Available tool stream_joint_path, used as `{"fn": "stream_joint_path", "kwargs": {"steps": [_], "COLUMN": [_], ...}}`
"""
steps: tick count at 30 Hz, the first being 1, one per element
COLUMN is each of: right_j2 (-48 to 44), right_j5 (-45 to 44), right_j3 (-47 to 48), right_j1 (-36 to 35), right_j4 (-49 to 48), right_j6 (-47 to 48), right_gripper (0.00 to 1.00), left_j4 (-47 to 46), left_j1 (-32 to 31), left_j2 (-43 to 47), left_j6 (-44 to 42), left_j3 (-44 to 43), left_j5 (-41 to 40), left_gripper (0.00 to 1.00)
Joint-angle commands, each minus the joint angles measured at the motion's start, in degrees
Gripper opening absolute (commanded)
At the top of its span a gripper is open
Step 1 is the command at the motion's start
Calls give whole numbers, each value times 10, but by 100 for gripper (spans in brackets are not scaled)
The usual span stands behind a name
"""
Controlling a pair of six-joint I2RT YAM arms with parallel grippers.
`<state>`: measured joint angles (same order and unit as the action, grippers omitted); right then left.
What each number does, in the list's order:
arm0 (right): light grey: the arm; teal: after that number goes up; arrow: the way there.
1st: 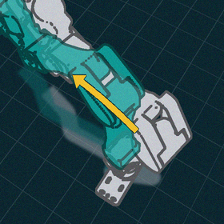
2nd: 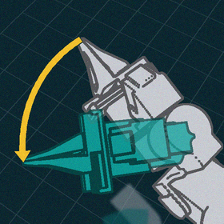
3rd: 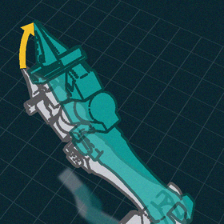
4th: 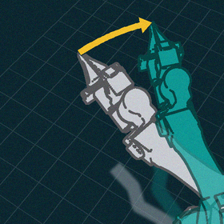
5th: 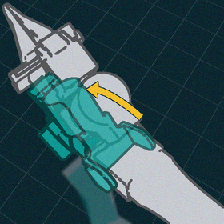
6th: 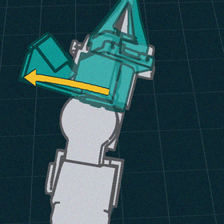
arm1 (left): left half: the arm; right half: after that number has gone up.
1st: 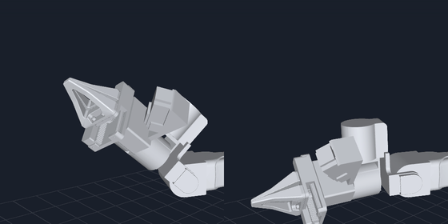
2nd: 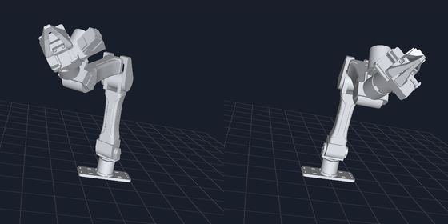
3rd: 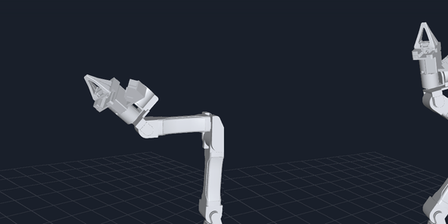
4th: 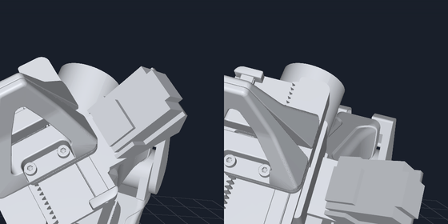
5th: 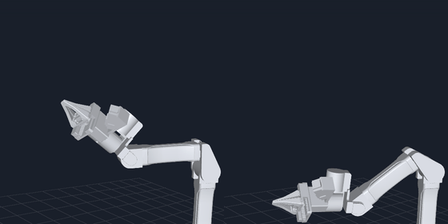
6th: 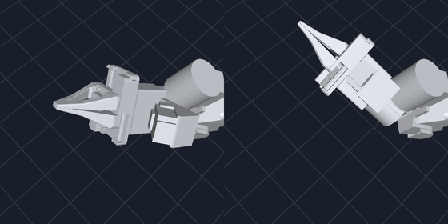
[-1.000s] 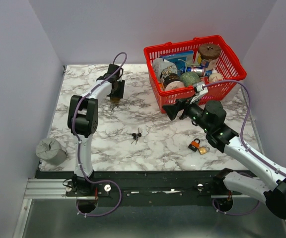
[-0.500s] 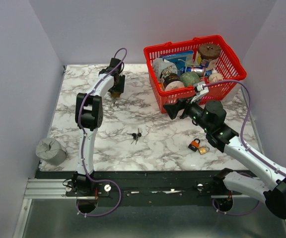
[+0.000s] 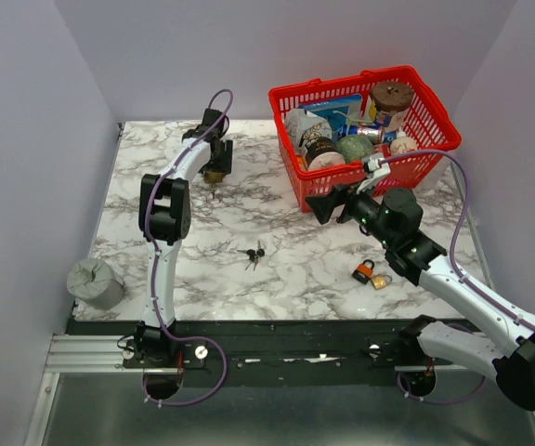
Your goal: Unlock with the key
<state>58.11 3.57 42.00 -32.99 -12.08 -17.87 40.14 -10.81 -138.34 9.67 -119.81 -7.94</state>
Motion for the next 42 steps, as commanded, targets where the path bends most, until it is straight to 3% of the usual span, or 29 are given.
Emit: {"fn": "stream_joint_path", "kwargs": {"steps": [1,8,16,21,27,31,37,42], "right_j2": [0,-9,-37,-53,-56,-53,40,163], "right_j5": [-18,-12,-33,-33,-65,-52,-9,-81], "right_j3": [2,6,6,3,-9,-18,3,93], "right_j1": [2,2,2,2,3,3,-22,-140], "right_j4": [13,34,81,142,238,255,207,221], "right_j6": [11,12,16,18,-6,-56,-75,-38], "right_gripper": [95,95,94,94,94,94,78,78], "left_j4": [-5,-27,-98,-213,-251,-229,-230,-226], "left_j1": [4,-4,-14,-15,-24,-25,-25,-25], "left_j2": [38,92,272,440,627,685,741,765], "left_j6": [2,-11,10,55,66,69,74,69], "left_j3": [16,30,123,344,555,600,622,629], "left_j5": [-9,8,64,100,105,121,143,140], "left_gripper": [82,87,88,88,91,92,92,92]}}
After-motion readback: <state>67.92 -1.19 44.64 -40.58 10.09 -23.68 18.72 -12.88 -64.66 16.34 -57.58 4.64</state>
